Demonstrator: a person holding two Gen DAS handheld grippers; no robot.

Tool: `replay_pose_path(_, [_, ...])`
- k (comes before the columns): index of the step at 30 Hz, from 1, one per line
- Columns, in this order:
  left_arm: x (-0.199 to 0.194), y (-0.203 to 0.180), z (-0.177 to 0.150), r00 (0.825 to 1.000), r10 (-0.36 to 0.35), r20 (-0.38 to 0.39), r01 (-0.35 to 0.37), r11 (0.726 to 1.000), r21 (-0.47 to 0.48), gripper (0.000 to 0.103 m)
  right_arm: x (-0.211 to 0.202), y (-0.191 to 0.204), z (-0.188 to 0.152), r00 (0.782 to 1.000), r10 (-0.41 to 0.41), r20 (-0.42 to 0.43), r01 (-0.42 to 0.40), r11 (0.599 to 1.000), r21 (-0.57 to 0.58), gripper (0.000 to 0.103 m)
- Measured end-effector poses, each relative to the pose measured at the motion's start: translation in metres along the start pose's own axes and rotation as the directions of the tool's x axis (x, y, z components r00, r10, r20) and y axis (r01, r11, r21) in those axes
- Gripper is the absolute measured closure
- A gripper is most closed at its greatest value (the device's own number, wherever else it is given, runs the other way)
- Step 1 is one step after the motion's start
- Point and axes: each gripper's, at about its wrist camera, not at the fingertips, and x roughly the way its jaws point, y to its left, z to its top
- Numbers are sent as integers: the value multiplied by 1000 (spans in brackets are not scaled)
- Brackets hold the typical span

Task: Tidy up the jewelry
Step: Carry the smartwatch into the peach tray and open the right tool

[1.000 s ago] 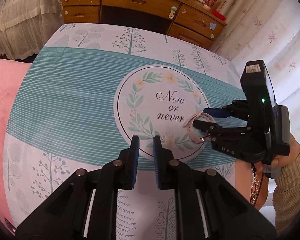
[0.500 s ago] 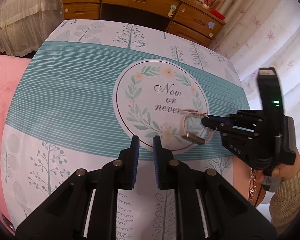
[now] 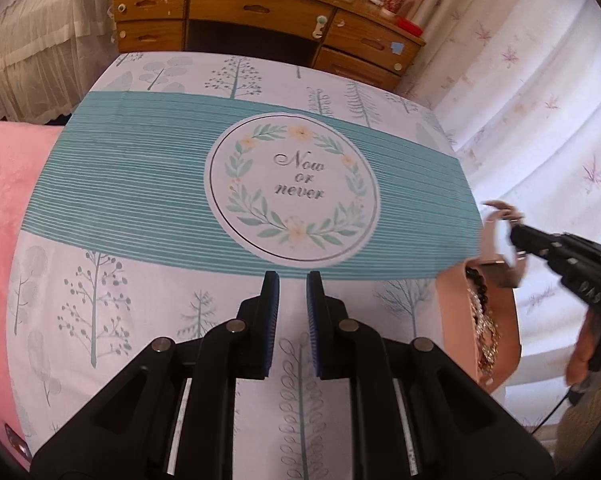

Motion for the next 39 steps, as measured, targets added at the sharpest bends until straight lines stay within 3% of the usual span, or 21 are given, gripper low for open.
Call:
replay_pose_path(3, [-9,-10,-8,1000,-1,10,1,1000,19,92,-30,-28,-16,997,-76,-7,76,996,39,100])
replay_pose_path(7, [-17,-24,-19,1000,-14,6,14,999,40,92,-44,-64,-42,992,-118,-45,124,982,145,100])
replay_pose_path(12, [-23,-38,-32,1000,-6,-1,6,997,75,92,-39,-108,-83,994,-90,-60,105,936,335,100])
replay_pose_path(16, [-23,-44,-43,1000,5,-12,-4,996,94,92,-18,-135,-116,997,-54,-57,75,872,483,100])
replay_pose_path(20, [-19,-46,-54,999,5,-35,-1,995,99,92,13,-145,-132,998,-26,-66,58,834,548,100])
replay_pose_path(28, [-8,-47,-65,998,3,-57,2,996,88,92,28,-145,-145,993,-86,-79,115,848,518,100])
replay_pose_path(32, [-11,-51,-70,999,18,-27,-15,994,111,92,38,-126,-135,986,-133,-101,165,870,464,99])
replay_pose_path(39, [-11,-52,-79,999,41,-24,-38,991,127,92,35,-95,-129,984,-155,-87,177,895,410,81])
